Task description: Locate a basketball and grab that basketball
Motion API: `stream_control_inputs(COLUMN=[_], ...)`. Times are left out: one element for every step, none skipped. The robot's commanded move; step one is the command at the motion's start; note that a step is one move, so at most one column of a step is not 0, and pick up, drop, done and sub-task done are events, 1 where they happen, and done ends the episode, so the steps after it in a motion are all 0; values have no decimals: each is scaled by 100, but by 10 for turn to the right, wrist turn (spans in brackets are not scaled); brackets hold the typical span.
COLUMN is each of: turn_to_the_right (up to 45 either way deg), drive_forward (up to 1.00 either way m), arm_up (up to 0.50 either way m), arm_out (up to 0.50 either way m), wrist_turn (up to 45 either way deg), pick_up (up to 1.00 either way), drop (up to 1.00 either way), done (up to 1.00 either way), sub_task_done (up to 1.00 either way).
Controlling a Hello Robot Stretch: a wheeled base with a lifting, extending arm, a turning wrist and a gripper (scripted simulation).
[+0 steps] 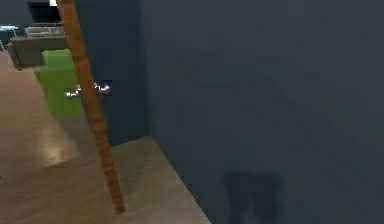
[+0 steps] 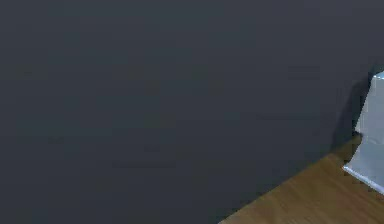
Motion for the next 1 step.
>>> stream_control_inputs(turn_to_the_right=[-450], drive_forward=[0], arm_up=[0], arm_out=[0], wrist_turn=[0], pick_up=[0], drop=[0], done=[0], sub_task_done=[0])
